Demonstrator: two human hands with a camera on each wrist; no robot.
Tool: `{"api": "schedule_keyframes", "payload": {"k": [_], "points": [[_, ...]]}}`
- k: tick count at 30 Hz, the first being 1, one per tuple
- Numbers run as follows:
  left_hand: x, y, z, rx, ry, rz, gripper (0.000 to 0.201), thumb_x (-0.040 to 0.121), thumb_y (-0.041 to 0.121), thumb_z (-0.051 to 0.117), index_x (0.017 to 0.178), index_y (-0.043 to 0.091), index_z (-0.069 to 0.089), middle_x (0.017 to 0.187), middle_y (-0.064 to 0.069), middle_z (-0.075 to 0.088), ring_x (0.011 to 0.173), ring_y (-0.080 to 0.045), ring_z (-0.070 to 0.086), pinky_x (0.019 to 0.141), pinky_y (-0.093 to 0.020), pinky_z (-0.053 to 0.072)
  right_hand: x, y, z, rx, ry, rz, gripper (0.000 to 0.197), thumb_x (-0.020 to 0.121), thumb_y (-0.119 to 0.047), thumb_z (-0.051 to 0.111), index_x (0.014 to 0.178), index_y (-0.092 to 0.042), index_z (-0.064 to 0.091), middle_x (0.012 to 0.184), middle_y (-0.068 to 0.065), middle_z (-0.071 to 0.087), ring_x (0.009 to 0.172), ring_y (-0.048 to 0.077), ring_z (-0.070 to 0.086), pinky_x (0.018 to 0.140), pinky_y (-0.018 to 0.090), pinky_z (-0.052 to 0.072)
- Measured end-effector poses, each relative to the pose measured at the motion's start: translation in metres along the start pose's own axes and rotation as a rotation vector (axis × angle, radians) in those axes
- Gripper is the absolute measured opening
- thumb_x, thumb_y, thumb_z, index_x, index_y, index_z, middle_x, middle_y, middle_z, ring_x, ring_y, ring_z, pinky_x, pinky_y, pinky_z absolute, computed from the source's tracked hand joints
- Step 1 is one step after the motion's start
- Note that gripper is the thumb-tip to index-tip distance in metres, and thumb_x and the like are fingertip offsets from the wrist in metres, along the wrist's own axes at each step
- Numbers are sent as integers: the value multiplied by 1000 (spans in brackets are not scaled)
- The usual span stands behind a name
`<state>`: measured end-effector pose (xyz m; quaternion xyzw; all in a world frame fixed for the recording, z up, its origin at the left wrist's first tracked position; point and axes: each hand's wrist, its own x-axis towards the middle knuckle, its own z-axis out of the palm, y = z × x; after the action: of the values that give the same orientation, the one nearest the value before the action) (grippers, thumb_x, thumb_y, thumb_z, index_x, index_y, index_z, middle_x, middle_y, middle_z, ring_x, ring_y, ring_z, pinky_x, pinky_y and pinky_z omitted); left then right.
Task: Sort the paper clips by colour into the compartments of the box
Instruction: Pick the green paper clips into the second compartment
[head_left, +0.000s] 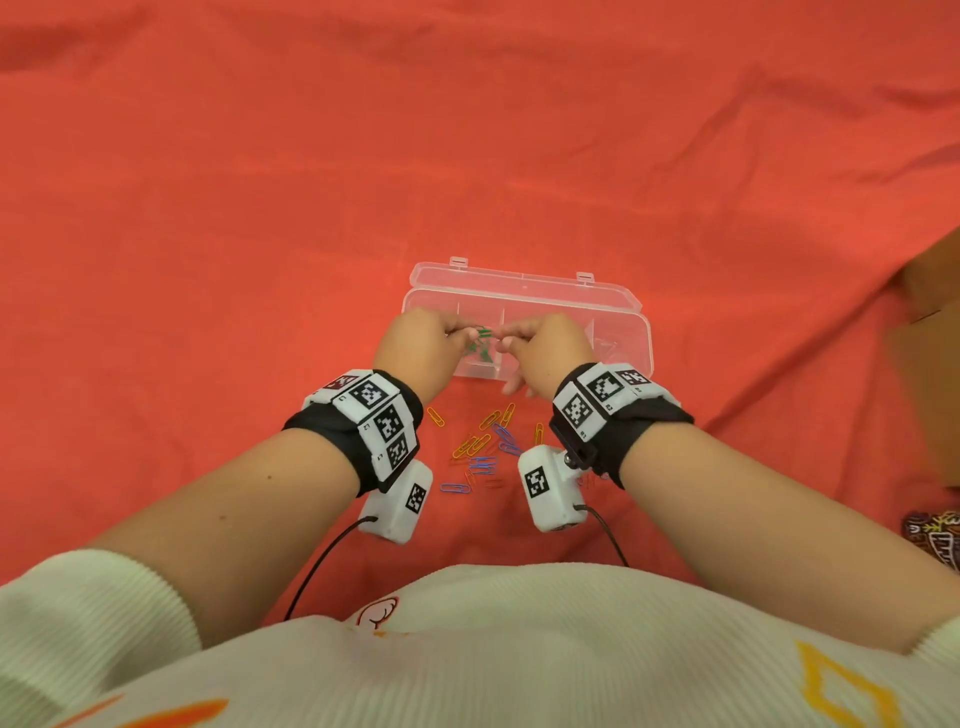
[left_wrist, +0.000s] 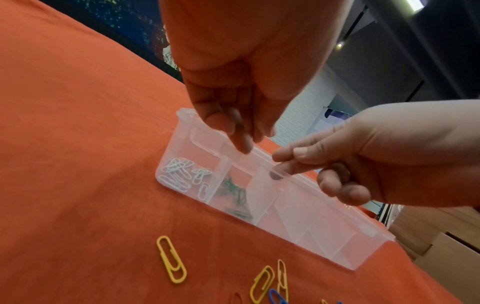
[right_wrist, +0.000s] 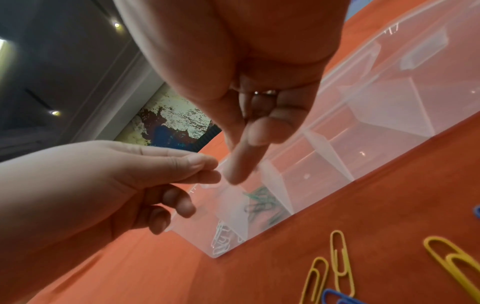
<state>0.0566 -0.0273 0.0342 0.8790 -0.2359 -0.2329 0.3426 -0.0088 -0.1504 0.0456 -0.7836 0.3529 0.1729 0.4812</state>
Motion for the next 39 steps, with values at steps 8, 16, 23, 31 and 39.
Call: {"api": "schedule_keyframes", "payload": {"k": [8, 16, 23, 31, 39], "points": [[-22, -3, 12, -37, 88, 130, 11, 80, 24, 64, 90, 24, 70, 87, 4, 55, 69, -6, 46, 62, -17, 31, -20, 34, -16, 43, 153, -265, 21, 86, -7, 55, 86, -23, 68, 83, 9, 71, 42, 13, 57, 35, 6, 33], [-56, -15, 56, 210, -310, 247, 16, 82, 22, 62, 97, 23, 69, 89, 3, 51, 84, -15, 51, 77, -26, 38, -43, 96, -28, -215, -6, -171, 16, 82, -8, 59, 85, -21, 68, 47, -16, 59, 32, -2, 49, 42, 8, 38], [-69, -13, 88, 397, -478, 355, 34, 85, 27, 57, 119, 31, 58, 115, -3, 51, 109, -19, 48, 89, -32, 39, -43, 136, -3, -447, 1, -123, 28, 68, -26, 77, 90, -19, 62, 76, -7, 46, 73, 14, 47, 68, 26, 37], [-69, -25, 85, 371, -396, 240, 13, 82, 26, 61, 93, 19, 59, 107, -3, 52, 102, -23, 54, 83, -38, 46, -47, 149, -5, -526, -12, -102, 20, 75, -24, 67, 68, -30, 49, 86, 4, 54, 111, 25, 55, 90, 31, 43], [-71, -24, 81, 341, -334, 191, 8, 79, 25, 58, 81, 19, 63, 95, 0, 56, 92, -19, 56, 78, -33, 47, -55, 143, -9, -514, 25, -126, 12, 74, -16, 58, 79, -26, 60, 81, -5, 51, 82, 21, 55, 80, 34, 47]]}}
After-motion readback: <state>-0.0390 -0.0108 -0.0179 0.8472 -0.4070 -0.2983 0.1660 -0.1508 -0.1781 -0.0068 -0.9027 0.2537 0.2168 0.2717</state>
